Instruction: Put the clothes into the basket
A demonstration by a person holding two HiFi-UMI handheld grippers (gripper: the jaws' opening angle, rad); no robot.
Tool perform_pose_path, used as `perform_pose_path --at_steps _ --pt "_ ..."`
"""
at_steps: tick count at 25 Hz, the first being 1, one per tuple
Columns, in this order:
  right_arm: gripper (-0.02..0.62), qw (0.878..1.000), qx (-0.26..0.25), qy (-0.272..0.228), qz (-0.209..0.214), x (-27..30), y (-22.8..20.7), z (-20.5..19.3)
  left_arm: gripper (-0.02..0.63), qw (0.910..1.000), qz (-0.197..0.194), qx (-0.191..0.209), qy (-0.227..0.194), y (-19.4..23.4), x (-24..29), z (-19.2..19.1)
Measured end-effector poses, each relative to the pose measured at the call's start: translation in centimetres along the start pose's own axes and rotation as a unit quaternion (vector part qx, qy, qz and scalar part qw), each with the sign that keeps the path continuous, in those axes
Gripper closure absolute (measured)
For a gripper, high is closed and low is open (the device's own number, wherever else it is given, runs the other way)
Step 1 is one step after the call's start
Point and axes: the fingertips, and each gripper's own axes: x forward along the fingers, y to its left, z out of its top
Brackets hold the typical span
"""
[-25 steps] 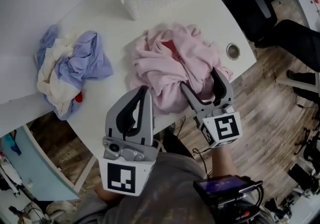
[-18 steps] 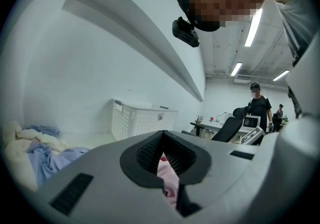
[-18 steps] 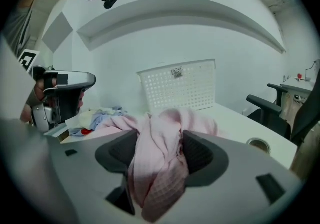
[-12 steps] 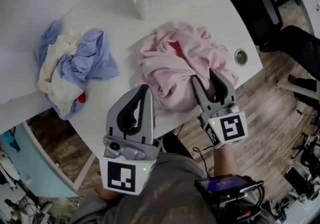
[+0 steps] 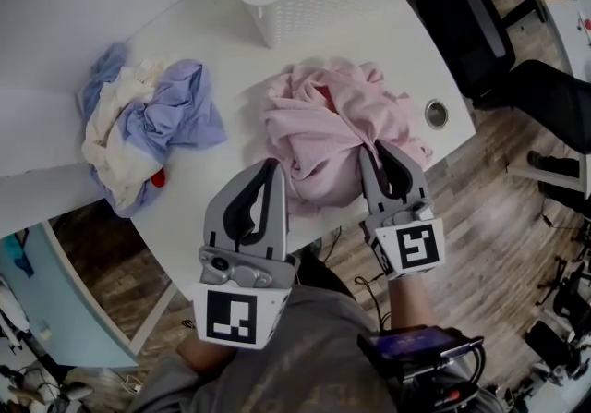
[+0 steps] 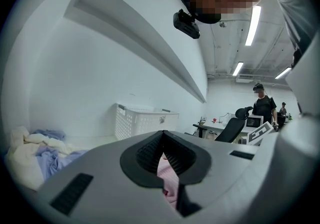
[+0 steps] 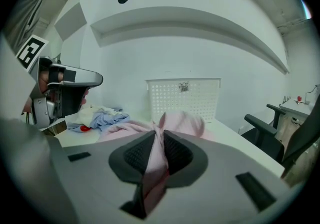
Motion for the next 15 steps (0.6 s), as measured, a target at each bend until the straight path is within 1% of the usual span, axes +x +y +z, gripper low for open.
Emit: perform_pose_path --at_steps 6,9,15 --pt "0.538 1.0 0.002 -0.006 -0.002 -0.4 -0.1 0.0 0.598 1.0 -0.002 -0.002 0.009 -0.7 -0.7 -1.4" --pt "0.537 1.0 0.008 -0.009 -0.005 -0.7 -0.2 -0.2 0.598 0.9998 -0.01 -0.005 0.018 -1.3 -0.8 -2.4" --pt "0.51 1.0 0.014 -0.01 0.006 -0.7 -0.3 -0.3 0.598 0.999 -0.025 -0.005 0.036 -2.5 -0.7 -4.5"
